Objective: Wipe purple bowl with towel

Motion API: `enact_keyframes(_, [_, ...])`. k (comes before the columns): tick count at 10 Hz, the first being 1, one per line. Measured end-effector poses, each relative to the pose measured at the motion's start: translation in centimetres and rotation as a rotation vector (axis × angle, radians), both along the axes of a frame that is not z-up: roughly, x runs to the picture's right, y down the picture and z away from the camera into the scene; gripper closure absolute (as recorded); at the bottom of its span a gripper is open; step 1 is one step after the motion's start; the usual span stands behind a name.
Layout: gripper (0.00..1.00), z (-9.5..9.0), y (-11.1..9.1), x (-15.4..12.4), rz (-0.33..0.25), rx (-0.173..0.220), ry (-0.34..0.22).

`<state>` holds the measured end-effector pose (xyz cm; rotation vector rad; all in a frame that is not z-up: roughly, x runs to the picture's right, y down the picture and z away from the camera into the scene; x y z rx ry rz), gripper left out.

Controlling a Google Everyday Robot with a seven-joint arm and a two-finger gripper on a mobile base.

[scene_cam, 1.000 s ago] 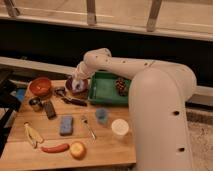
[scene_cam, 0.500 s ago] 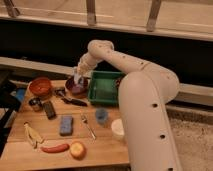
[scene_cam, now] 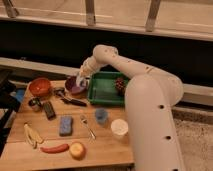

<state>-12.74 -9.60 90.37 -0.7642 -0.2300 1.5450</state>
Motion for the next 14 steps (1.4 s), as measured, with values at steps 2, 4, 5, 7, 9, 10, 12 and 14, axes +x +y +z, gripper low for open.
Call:
enact_keyframes(2, [1.00,1.0,0.8,-0.4,-0.003,-0.029,-0.013])
enact_keyframes(4, [1.00,1.7,1.7,-1.3,-0.014,-0.057,-0.032])
enact_keyframes(5, [1.00,2.1,2.6,-2.1,-0.023,-0.080,-0.047])
enact_keyframes(7, [1.00,2.7,3.8,-3.2,-0.037,-0.117,-0.068])
enact_keyframes(9, [1.00,2.8,4.7,-4.0,-0.059,-0.144,-0.070])
enact_keyframes(10, [1.00,2.8,4.8,-3.7,-0.057,-0.150,-0.050])
enact_keyframes(12, [1.00,3.0,3.2,-2.9,-0.062,-0.129,0.009])
enact_keyframes(14, [1.00,4.0,1.9,-3.2,-0.082,-0.123,0.058])
